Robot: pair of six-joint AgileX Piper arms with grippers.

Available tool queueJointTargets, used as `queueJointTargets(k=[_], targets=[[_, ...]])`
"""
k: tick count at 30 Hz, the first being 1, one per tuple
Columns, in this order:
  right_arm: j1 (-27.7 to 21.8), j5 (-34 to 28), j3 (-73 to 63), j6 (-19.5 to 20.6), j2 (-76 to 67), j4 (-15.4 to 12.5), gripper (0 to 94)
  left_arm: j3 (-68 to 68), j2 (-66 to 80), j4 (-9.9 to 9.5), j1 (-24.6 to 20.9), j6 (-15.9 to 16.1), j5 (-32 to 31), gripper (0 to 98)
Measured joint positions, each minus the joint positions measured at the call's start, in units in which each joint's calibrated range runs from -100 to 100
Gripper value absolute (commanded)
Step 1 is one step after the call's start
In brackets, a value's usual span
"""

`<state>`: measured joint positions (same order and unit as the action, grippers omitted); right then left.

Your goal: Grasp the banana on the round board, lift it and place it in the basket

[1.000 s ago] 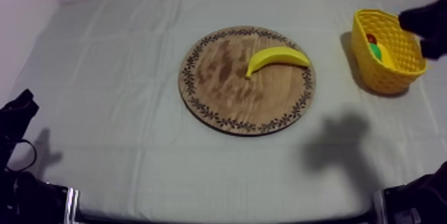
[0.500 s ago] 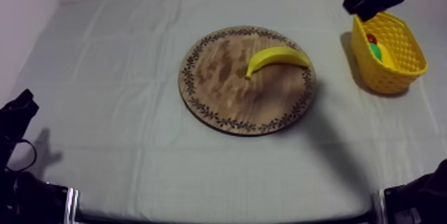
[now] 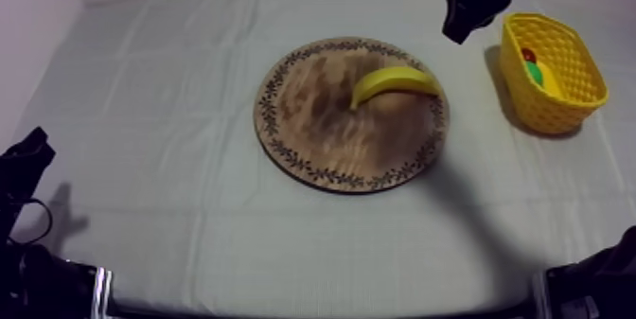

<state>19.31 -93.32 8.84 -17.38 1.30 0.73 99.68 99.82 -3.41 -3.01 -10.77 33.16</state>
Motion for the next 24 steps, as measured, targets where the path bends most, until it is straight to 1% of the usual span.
queueJointTargets(k=[4, 8, 11, 15, 19, 22, 24], targets=[[-0.25, -1.10, -3.14, -3.01, 2.87, 1.03, 0.5, 0.00, 0.00, 0.00, 0.00, 0.00, 0.00, 0.1], [-0.35, -1.17, -4.79, -7.23, 4.38, 2.10, 0.3, 0.00, 0.00, 0.00, 0.00, 0.00, 0.00, 0.1], [0.02, 0.11, -5.94, -11.75, 5.13, 2.96, 0.3, 0.00, 0.00, 0.00, 0.00, 0.00, 0.00, 0.1], [0.66, 0.09, -8.09, -18.04, 5.81, 3.87, 0.5, 0.00, 0.00, 0.00, 0.00, 0.00, 0.00, 0.1], [0.82, 1.31, -10.36, -23.95, 5.97, 4.02, 0.6, 0.00, 0.00, 0.00, 0.00, 0.00, 0.00, 0.1], [0.82, 2.81, -10.69, -27.43, 6.20, 4.02, 1.0, 0.00, 0.00, 0.00, 0.00, 0.00, 0.00, 0.1], [0.86, 3.33, -10.56, -28.81, 6.41, 4.02, 3.9, 0.00, 0.00, 0.00, 0.00, 0.00, 0.00, 0.1]])
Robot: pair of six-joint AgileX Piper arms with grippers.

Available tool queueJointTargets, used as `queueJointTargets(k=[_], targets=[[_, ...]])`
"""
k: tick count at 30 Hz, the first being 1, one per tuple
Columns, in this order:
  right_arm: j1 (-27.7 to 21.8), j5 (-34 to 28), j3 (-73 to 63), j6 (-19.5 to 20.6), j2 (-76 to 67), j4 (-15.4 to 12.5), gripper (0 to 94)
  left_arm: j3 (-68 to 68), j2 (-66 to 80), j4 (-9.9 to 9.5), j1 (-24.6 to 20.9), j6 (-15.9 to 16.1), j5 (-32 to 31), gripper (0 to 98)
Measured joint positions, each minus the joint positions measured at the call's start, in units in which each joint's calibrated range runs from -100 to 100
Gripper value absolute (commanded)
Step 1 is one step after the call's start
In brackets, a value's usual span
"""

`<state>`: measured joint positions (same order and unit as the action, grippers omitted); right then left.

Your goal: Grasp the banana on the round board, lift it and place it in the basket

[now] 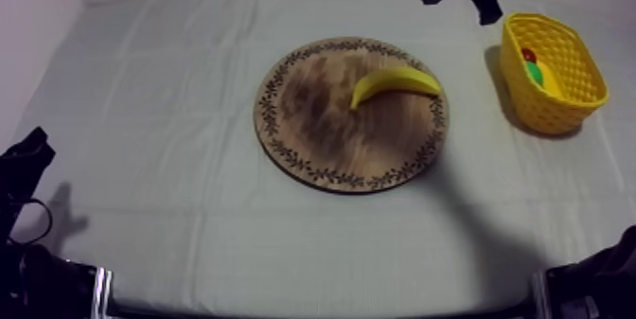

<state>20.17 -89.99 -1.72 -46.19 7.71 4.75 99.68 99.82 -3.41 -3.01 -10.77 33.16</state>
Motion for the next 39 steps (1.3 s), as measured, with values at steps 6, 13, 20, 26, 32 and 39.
queueJointTargets(k=[6, 13, 20, 26, 32, 39], targets=[[0.41, 0.91, 0.65, -0.37, 0.12, 0.11, 32.2, 0.00, 0.00, 0.00, 0.00, 0.00, 0.00, 0.1], [0.24, 1.09, 1.06, -0.13, 0.33, 1.31, 68.7, 0.00, 0.00, 0.00, 0.00, 0.00, 0.00, 0.1], [0.08, 0.83, 1.76, -0.54, 0.86, 2.18, 84.6, 0.00, 0.00, 0.00, 0.00, 0.00, 0.00, 0.1], [0.89, 1.82, 2.58, 0.74, 1.97, 2.08, 87.4, 0.00, 0.00, 0.00, 0.00, 0.00, 0.00, 0.1], [1.65, 3.52, 3.85, 1.98, 5.37, 2.18, 87.6, 0.00, 0.00, 0.00, 0.00, 0.00, 0.00, 0.1], [2.31, 7.42, 4.01, 2.72, 11.63, 2.53, 87.5, 0.00, 0.00, 0.00, 0.00, 0.00, 0.00, 0.1]])
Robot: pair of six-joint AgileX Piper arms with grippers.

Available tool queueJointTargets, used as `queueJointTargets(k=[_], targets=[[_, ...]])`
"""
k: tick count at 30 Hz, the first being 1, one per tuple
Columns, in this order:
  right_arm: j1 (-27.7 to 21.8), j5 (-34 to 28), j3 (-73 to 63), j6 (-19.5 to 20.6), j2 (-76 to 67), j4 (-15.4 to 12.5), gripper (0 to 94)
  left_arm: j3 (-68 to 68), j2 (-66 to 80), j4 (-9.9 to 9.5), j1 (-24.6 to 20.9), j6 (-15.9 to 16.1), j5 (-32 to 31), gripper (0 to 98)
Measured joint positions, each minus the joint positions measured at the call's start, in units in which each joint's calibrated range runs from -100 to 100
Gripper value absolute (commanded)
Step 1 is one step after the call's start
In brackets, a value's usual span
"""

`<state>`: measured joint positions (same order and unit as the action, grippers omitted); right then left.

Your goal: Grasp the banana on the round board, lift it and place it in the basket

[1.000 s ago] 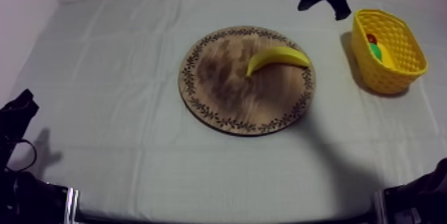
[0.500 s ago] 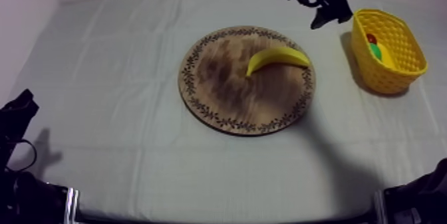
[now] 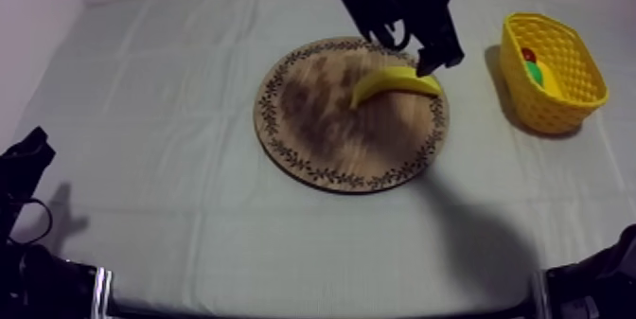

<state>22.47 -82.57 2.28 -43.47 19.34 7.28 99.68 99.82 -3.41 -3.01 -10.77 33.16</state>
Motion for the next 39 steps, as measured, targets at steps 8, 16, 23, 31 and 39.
queueJointTargets(k=[8, 16, 23, 31, 39], targets=[[0.40, 1.73, -2.94, -0.04, 7.73, -0.09, 87.2, 0.00, 0.00, 0.00, 0.00, 0.00, 0.00, 0.1], [-0.64, 4.32, -7.58, -0.68, 15.00, 0.89, 87.2, 0.00, 0.00, 0.00, 0.00, 0.00, 0.00, 0.1], [-1.02, 8.66, -8.62, -0.22, 19.46, 2.77, 87.0, 0.00, 0.00, 0.00, 0.00, 0.00, 0.00, 0.1], [-0.95, 12.81, -9.66, 1.30, 22.76, 3.71, 85.1, 0.00, 0.00, 0.00, 0.00, 0.00, 0.00, 0.1], [-1.31, 14.98, -10.21, 2.11, 24.16, 4.22, 65.9, 0.00, 0.00, 0.00, 0.00, 0.00, 0.00, 0.1]])
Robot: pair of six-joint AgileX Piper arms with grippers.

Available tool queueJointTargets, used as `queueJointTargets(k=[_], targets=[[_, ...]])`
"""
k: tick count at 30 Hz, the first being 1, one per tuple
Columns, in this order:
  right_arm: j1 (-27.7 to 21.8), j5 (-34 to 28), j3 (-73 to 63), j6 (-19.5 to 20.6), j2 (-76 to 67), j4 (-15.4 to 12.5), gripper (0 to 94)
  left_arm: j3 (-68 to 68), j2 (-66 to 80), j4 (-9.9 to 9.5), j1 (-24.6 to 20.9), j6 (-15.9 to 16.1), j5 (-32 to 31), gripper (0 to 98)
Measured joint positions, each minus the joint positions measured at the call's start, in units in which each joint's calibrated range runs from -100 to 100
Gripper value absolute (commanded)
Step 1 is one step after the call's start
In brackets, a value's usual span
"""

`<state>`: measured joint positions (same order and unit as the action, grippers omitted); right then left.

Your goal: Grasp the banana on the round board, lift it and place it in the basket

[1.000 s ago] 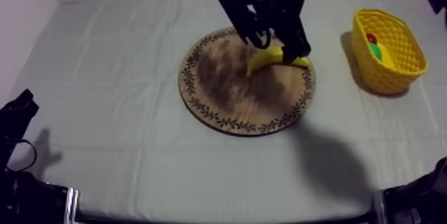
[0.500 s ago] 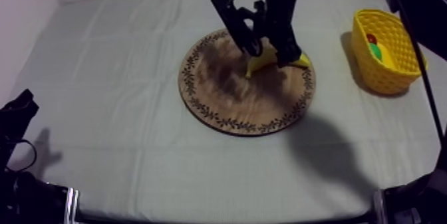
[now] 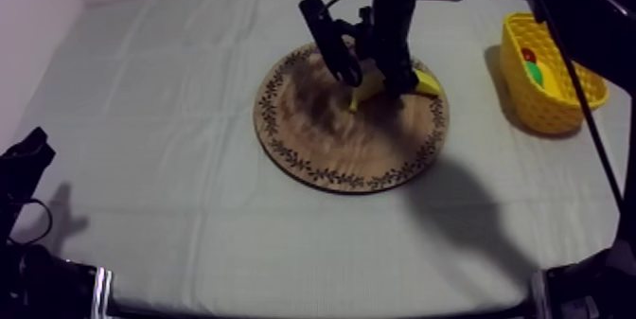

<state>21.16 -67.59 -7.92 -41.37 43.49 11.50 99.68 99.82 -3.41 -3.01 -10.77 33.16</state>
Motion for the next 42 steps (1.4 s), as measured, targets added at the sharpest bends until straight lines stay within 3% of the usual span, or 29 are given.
queueJointTargets(k=[8, 12, 28, 42], targets=[[-0.14, 0.00, 0.13, 0.04, 0.06, 0.17, 36.2, 0.00, 0.00, 0.00, 0.00, 0.00, 0.00, 0.1], [0.06, 0.07, 0.92, 0.39, 0.27, 0.80, 29.0, 0.00, 0.00, 0.00, 0.00, 0.00, 0.00, 0.1], [0.12, 0.91, 1.51, 1.04, -2.16, 1.33, 22.6, 0.00, 0.00, 0.00, 0.00, 0.00, 0.00, 0.1], [-0.39, -3.92, 2.40, -1.21, -13.50, 1.47, 21.6, 0.00, 0.00, 0.00, 0.00, 0.00, 0.00, 0.1]])
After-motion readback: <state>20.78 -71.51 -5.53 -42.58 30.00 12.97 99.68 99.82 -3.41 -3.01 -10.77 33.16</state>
